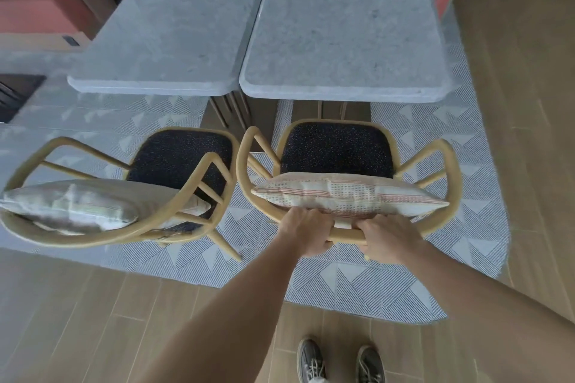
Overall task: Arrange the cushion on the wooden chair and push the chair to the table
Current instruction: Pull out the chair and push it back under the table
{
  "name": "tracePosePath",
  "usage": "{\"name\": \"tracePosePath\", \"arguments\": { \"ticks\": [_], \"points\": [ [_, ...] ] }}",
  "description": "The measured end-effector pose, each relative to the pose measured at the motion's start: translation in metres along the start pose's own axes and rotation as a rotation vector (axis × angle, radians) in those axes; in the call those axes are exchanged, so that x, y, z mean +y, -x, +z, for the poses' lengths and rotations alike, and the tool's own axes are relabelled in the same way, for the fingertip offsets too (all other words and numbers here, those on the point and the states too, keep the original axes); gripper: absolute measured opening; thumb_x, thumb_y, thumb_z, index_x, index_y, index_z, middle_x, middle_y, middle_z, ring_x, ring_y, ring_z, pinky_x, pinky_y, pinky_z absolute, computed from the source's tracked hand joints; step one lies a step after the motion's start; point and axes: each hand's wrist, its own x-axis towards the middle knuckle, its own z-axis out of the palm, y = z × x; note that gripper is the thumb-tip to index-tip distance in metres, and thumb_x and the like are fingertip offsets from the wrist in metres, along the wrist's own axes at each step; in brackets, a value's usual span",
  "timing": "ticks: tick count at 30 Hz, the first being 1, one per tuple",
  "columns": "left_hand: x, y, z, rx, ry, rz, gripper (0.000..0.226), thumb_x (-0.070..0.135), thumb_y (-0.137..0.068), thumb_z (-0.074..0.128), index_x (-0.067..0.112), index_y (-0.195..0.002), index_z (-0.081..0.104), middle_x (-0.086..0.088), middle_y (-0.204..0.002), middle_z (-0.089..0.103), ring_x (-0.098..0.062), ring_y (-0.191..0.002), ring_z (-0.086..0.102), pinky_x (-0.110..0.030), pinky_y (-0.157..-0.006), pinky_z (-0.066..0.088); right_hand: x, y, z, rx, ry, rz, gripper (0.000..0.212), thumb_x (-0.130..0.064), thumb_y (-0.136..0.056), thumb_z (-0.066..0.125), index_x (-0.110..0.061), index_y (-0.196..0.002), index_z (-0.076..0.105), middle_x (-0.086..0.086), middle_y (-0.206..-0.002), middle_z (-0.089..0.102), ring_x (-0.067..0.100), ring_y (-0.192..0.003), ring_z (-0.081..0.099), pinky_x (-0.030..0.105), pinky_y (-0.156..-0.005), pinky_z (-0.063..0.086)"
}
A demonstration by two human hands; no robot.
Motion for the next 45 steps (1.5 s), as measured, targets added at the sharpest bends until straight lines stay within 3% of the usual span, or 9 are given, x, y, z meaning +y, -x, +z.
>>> {"name": "tracePosePath", "arguments": {
  "ticks": [8, 15, 20, 26, 40, 45],
  "points": [
    [0.026, 0.057, 0.024, -0.052, 0.026, 0.021, 0.033, 0.046, -0.098, 0.065, 0.02, -0.118, 0.073, -0.003, -0.103, 0.079, -0.029, -0.098, 0.076, -0.043, -0.089, 0.061, -0.037, 0.052, 0.026, -0.026, -0.007, 0.0, 0.031, -0.036, -0.097, 0.053, -0.034, -0.126, 0.063, 0.0, -0.103, 0.078, 0.025, -0.095, 0.076, 0.04, -0.083, 0.058],
    [0.023, 0.059, 0.019, -0.084, 0.081, 0.073, 0.033, 0.051, -0.092, 0.062, 0.023, -0.105, 0.075, 0.002, -0.089, 0.075, -0.024, -0.088, 0.073, -0.037, -0.08, 0.052, -0.037, 0.055, 0.033, 0.022, 0.028, -0.036, 0.032, -0.04, -0.096, 0.056, -0.033, -0.127, 0.062, 0.001, -0.104, 0.078, 0.025, -0.096, 0.076, 0.04, -0.083, 0.059],
    [0.021, 0.05, 0.015, -0.184, 0.125, 0.082, 0.039, 0.059, -0.088, 0.064, 0.026, -0.106, 0.076, 0.007, -0.084, 0.064, -0.02, -0.083, 0.058, -0.039, -0.091, 0.053, -0.035, 0.055, 0.039, 0.083, 0.082, -0.08, 0.036, -0.044, -0.095, 0.059, -0.032, -0.128, 0.063, 0.001, -0.102, 0.079, 0.024, -0.095, 0.076, 0.038, -0.08, 0.058],
    [0.024, 0.054, 0.024, -0.088, 0.049, 0.111, 0.043, 0.061, -0.092, 0.061, 0.022, -0.103, 0.076, 0.002, -0.09, 0.076, -0.024, -0.086, 0.072, -0.038, -0.083, 0.055, -0.036, 0.053, 0.047, 0.13, 0.103, -0.054, 0.034, -0.046, -0.096, 0.056, -0.031, -0.126, 0.065, -0.002, -0.094, 0.08, 0.019, -0.088, 0.077, 0.032, -0.08, 0.054],
    [-0.001, 0.082, 0.035, -0.095, 0.004, 0.13, 0.044, 0.061, -0.092, 0.06, 0.021, -0.101, 0.074, 0.002, -0.09, 0.077, -0.025, -0.087, 0.074, -0.038, -0.08, 0.055, -0.078, 0.049, 0.046, 0.119, 0.099, -0.054, 0.032, -0.042, -0.097, 0.053, -0.03, -0.124, 0.065, -0.001, -0.097, 0.08, 0.022, -0.091, 0.077, 0.033, -0.091, 0.05],
    [-0.002, 0.084, 0.035, -0.05, 0.018, 0.113, 0.041, 0.059, -0.093, 0.06, 0.021, -0.1, 0.073, 0.003, -0.091, 0.076, -0.023, -0.087, 0.072, -0.034, -0.072, 0.045, -0.076, 0.047, 0.049, 0.111, 0.067, -0.035, 0.033, -0.043, -0.095, 0.056, -0.031, -0.124, 0.066, 0.0, -0.094, 0.08, 0.023, -0.089, 0.077, 0.035, -0.087, 0.054]
  ]
}}
